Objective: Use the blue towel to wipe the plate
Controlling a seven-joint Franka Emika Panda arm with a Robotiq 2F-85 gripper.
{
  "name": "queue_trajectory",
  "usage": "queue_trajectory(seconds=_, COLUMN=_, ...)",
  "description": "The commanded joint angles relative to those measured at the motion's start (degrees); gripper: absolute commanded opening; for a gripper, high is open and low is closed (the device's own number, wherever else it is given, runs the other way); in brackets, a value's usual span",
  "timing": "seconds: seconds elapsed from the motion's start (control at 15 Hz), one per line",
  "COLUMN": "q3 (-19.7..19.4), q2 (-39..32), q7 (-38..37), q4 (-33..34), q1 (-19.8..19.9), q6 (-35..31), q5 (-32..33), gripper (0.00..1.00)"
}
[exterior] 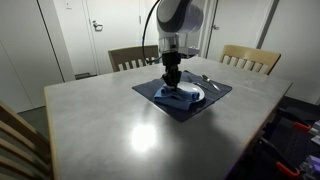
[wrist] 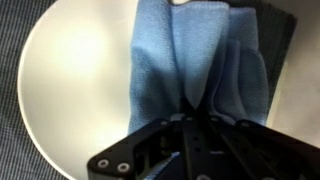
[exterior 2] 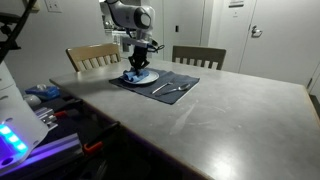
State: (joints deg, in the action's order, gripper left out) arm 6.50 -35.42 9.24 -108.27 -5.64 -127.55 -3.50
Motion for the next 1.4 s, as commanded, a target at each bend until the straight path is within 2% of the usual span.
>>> queue_trajectory(seconds=0.0, q3=-1.5, q2=-2.19, q7=-3.28, q4=0.75, q1=-1.02, q6=-8.08, q5=2.67, gripper=0.01)
queue_trajectory(seconds=0.33, q3=-3.82, q2=-0.69, q7=-9.59, q4=-1.43, q1=-1.52, q6=-15.18, q5=5.47, gripper=0.01)
queue_trajectory(seconds=0.53, q3=-6.34, q2=-0.37, q7=-14.48, q4=-2.2, q1=-2.46, q6=-16.91, q5=7.36, gripper=0.01)
queue_trajectory(seconds=0.73, q3=-7.91, q2=-0.05, q7=-18.57, q4=-2.02, q1=-2.66, q6=-13.26, q5=7.43, gripper=0.01)
queue_trajectory(seconds=0.87, q3=-7.05, q2=0.26, q7=-18.17, q4=-1.84, q1=-1.44, q6=-9.27, q5=5.85, gripper=0.01)
queue_trajectory(seconds=1.33, q3=-7.0, q2=-0.1, q7=-20.0, q4=-0.51, q1=-1.43, q6=4.26, q5=5.83, gripper=0.01)
